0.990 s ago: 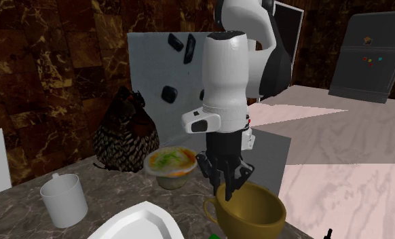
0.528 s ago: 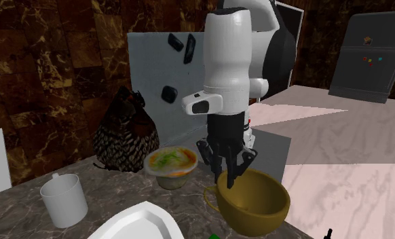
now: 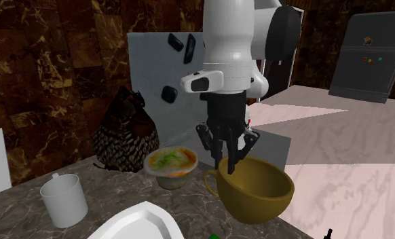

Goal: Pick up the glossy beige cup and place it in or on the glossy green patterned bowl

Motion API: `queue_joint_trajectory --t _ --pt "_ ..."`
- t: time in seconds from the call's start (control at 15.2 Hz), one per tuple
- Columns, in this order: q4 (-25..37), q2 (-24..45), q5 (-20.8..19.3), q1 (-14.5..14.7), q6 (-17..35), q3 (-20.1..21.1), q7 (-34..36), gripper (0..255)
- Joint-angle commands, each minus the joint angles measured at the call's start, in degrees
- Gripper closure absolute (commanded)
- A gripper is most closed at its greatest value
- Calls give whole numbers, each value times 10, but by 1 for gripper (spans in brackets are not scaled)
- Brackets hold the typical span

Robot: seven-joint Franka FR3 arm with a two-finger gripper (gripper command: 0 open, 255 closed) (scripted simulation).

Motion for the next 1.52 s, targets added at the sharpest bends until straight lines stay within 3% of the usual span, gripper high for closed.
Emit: queue_joint_trajectory --t 0.0,0.92,1.45 --pt "11 -7 2 -1 -17 0 -1 255" --pt "92 -24 4 -2 -115 -1 1 255" --pt "16 -108 26 -51 -128 -55 -109 255"
